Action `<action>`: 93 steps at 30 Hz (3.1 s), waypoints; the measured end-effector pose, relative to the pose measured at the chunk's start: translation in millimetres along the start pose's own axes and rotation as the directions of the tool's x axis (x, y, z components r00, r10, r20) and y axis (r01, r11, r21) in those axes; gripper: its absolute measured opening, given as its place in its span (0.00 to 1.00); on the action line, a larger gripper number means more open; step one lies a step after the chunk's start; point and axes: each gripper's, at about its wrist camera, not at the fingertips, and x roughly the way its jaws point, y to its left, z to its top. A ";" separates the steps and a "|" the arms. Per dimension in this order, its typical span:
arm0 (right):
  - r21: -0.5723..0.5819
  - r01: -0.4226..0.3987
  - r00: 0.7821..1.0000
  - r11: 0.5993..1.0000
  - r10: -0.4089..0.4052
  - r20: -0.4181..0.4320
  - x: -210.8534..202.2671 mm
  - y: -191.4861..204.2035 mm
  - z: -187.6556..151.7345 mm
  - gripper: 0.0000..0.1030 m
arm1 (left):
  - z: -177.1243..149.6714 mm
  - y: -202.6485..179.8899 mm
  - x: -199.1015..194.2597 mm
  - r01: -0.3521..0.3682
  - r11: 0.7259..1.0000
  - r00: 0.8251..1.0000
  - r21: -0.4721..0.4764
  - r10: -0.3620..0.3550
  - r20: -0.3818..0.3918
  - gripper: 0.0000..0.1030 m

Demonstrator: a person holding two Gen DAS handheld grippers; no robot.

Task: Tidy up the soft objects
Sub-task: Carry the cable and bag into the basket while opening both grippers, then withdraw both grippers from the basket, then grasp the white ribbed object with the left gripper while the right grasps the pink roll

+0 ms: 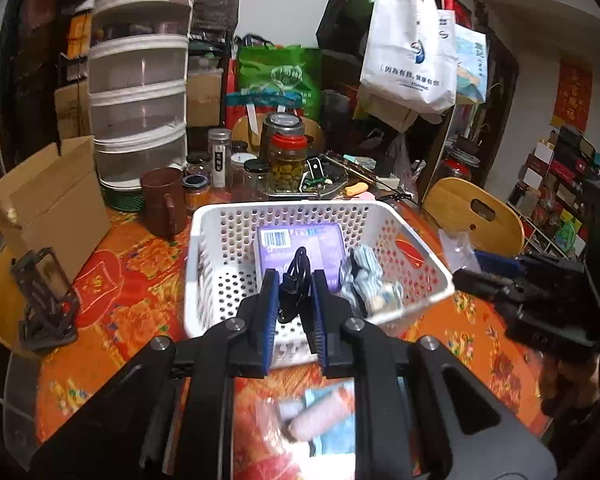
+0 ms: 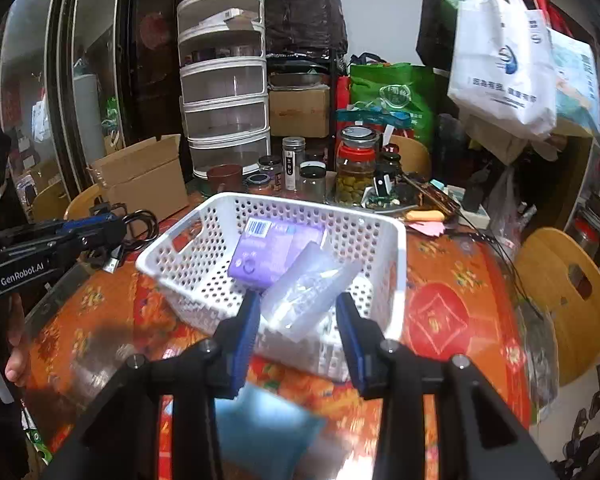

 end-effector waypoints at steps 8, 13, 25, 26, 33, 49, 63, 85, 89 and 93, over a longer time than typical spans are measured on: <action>-0.021 0.020 0.996 1.000 -0.022 -0.089 66.9 -3.0 32.3 0.37 | 20.1 10.3 71.8 -0.039 0.999 0.992 -0.030 0.035 -0.122 0.14; 0.005 0.035 0.988 0.999 -0.034 -0.148 95.0 -18.6 30.9 0.45 | 2.3 15.8 98.1 -0.068 0.997 0.983 -0.021 0.063 -0.174 0.24; 0.049 0.056 0.991 0.997 -0.050 -0.123 90.8 -39.0 18.5 0.74 | -20.2 24.6 51.8 -0.099 0.995 0.992 0.000 0.098 -0.081 0.87; 0.047 0.062 0.991 0.997 -0.056 -0.119 86.8 -38.4 17.1 0.74 | -22.2 25.2 46.8 -0.108 0.994 0.991 0.000 0.108 -0.079 0.87; 0.065 0.067 0.993 0.996 -0.060 -0.100 56.3 -30.9 1.1 0.74 | -40.7 28.0 2.6 -0.128 0.992 0.990 -0.016 0.127 -0.059 0.88; 0.068 0.007 0.997 0.998 -0.001 -0.081 11.9 17.7 -81.4 0.74 | -155.2 61.9 -39.0 -0.220 0.969 0.968 -0.115 0.202 -0.148 0.90; 0.106 -0.043 0.995 0.993 0.053 -0.087 15.7 43.6 -134.9 0.74 | -200.2 71.6 13.9 -0.220 0.967 0.945 -0.130 0.178 -0.274 0.90; -0.021 -0.078 0.984 0.997 0.074 -0.164 99.1 117.0 -103.4 0.74 | -209.6 85.8 35.7 -0.203 0.973 0.935 -0.114 0.158 -0.318 0.90; -0.070 -0.059 0.984 0.996 0.046 -0.174 107.4 124.8 -99.0 0.74 | -212.1 91.4 38.2 -0.203 0.973 0.932 -0.109 0.158 -0.328 0.90; -0.109 -0.044 0.982 0.993 0.023 -0.186 114.0 129.2 -100.2 0.74 | -213.4 96.9 40.7 -0.207 0.972 0.928 -0.115 0.158 -0.338 0.90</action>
